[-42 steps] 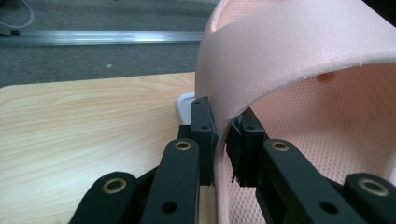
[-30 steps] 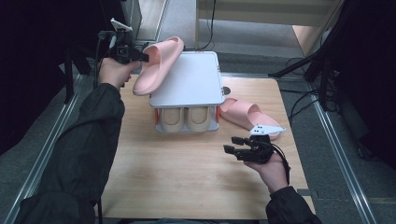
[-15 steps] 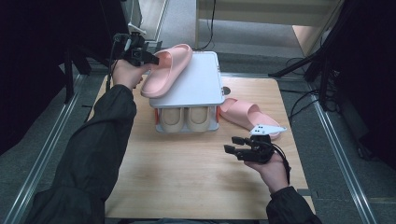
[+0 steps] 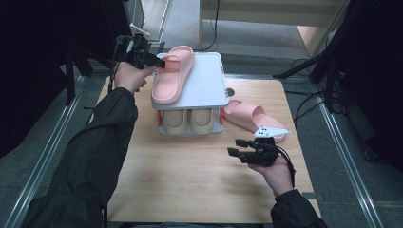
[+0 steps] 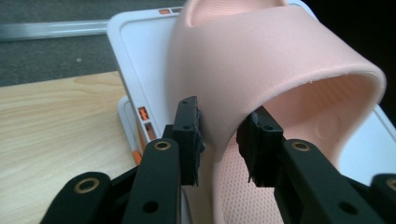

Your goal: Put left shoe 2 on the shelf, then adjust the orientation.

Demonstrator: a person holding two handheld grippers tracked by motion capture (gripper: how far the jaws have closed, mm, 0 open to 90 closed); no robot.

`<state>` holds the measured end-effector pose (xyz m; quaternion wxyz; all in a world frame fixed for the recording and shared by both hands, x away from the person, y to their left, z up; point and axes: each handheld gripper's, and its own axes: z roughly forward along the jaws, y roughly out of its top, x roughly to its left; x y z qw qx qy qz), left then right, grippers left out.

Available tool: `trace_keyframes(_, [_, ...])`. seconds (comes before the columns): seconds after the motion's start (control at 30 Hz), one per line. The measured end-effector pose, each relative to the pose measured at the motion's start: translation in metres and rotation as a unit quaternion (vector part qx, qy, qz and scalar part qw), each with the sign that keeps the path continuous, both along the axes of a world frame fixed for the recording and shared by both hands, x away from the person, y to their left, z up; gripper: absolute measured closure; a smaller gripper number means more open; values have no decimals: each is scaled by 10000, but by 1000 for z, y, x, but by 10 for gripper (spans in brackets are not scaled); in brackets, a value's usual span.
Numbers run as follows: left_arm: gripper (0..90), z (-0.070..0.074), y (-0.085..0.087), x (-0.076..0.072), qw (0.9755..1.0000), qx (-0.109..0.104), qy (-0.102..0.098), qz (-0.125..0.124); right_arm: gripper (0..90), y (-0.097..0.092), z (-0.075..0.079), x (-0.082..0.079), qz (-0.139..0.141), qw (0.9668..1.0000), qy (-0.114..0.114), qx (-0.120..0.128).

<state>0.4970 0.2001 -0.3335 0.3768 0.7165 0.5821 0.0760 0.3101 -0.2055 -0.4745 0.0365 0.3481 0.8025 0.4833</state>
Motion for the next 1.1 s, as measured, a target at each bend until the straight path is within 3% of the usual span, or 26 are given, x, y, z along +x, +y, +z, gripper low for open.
trace_keyframes(0.1, [672, 0, -3, -3, 10000, 79, -31, -10, 462, 0, 0, 0, 10, 10000, 2, -4])
trace_keyframes(0.37, [669, 0, -1, -11, 10000, -27, -52, -72, 461, 2, 1, 3, 32, 10000, -24, 15])
trace_keyframes(0.67, [598, 7, 7, -21, 9998, 19, -195, -65, 461, 0, 3, 7, -15, 10000, -25, 53])
trace_keyframes(0.8, [559, 9, 14, -26, 9996, 13, -166, -215, 470, -4, 3, 10, -50, 9999, -92, 63])
trace_keyframes(0.87, [557, 10, 16, -31, 9993, 100, -193, -290, 472, -7, 4, 13, -113, 9998, -93, 97])
trace_keyframes(1.0, [541, 12, 21, -41, 9990, 54, -261, -348, 480, -12, 5, 17, -191, 9997, -99, 88])
trace_keyframes(1.1, [531, 13, 27, -51, 9988, 42, -322, -379, 513, -16, 4, 23, -211, 9996, -198, -60])
